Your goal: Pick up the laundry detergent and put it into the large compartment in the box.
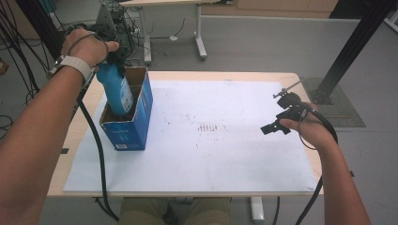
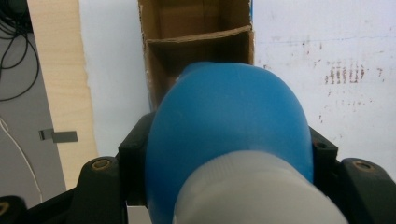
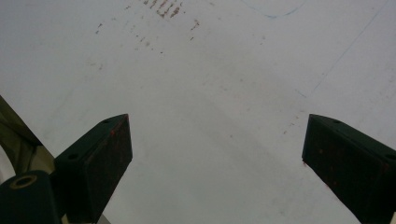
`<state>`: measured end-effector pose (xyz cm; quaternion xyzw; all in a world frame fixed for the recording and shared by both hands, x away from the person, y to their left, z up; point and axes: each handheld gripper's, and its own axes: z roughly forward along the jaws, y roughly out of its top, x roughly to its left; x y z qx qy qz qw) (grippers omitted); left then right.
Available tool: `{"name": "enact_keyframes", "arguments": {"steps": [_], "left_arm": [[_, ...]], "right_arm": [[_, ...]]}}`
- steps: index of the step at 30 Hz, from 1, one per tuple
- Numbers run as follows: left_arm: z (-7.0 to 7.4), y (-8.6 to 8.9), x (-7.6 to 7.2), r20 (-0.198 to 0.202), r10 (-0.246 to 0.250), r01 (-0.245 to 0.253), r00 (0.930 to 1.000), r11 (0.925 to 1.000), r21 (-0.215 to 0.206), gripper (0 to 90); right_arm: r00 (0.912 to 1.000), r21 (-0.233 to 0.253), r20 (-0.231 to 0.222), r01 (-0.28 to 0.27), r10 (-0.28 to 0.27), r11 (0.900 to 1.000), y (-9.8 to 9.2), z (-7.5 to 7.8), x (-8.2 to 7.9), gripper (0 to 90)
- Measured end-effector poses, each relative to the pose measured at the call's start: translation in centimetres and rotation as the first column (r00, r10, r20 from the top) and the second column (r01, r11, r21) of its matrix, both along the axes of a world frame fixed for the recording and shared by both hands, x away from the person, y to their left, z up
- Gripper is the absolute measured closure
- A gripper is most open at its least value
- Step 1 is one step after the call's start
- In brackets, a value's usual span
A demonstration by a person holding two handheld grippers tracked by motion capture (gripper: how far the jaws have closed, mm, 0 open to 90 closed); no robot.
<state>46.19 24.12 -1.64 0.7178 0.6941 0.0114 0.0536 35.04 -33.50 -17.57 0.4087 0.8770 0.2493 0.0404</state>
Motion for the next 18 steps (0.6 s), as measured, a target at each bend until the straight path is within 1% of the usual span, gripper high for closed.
{"name": "enact_keyframes", "arguments": {"steps": [4,5,10,13,18], "left_arm": [[-0.9,0.0,0.2,-0.006,-0.004,0.004,1.0,1.0,-0.003,37.6],[-1.2,-0.1,0.3,-0.014,-0.012,0.012,0.9998,0.9999,-0.002,37.6],[-2.3,0.2,0.4,-0.014,-0.01,0.009,0.9999,0.9999,-0.012,37.6],[-2.8,0.1,0.6,-0.021,-0.011,0.011,0.9997,0.9999,-0.01,37.5],[-3.7,0.0,0.7,-0.022,-0.013,0.013,0.9997,0.9999,-0.005,37.5]], "right_arm": [[1.0,0.0,-0.005,0.004,-0.004,1.0,-0.1,-0.2,0.0,8.3],[1.0,0.001,-0.005,0.004,-0.004,1.0,-0.1,-0.2,0.0,8.3],[0.9999,0.002,-0.012,0.008,-0.008,1.0,-0.2,-0.5,0.0,8.3],[0.9999,0.002,-0.015,0.008,-0.008,1.0,-0.2,-0.6,0.0,8.3],[0.9997,0.002,-0.021,0.011,-0.011,1.0,-0.2,-0.8,0.0,8.3]]}}
